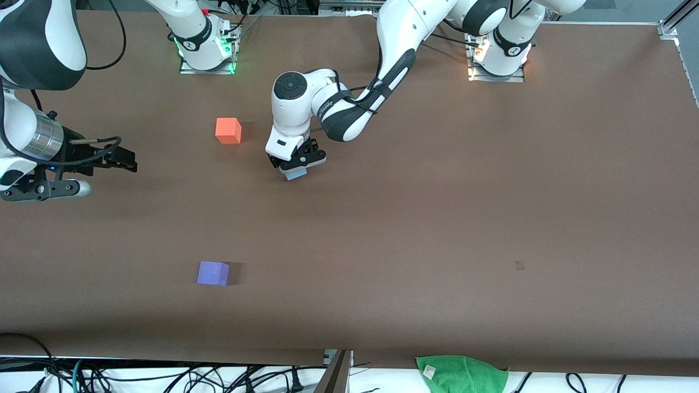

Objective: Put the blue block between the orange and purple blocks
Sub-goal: 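Carry the blue cube with the left gripper toward the table middle, then lower the blue cube onto the table and open the left gripper, then grasp the blue cube with the right gripper while the left gripper withdraws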

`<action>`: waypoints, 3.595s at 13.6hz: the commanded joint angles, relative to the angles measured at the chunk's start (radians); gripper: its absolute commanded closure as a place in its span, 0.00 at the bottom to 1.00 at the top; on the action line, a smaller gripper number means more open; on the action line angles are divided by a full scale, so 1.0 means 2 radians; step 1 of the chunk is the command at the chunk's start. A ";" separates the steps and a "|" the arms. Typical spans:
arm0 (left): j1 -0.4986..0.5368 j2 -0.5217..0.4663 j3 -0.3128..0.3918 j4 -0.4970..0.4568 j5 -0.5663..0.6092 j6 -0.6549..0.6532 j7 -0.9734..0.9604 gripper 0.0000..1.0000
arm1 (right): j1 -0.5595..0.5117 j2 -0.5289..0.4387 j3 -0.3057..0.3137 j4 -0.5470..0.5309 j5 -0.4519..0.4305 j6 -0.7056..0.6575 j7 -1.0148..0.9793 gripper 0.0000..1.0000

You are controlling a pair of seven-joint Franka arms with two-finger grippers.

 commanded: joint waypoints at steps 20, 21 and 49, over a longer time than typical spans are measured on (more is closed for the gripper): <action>0.049 -0.048 0.002 -0.005 0.050 -0.022 0.040 0.00 | 0.015 0.022 0.003 0.009 0.010 0.014 0.000 0.00; 0.056 -0.068 0.000 -0.014 0.049 -0.034 0.040 0.00 | 0.018 0.023 0.003 0.009 0.010 0.014 0.000 0.00; 0.393 -0.543 -0.003 -0.416 -0.005 -0.259 0.630 0.00 | 0.274 0.096 0.004 -0.205 0.041 0.332 0.129 0.00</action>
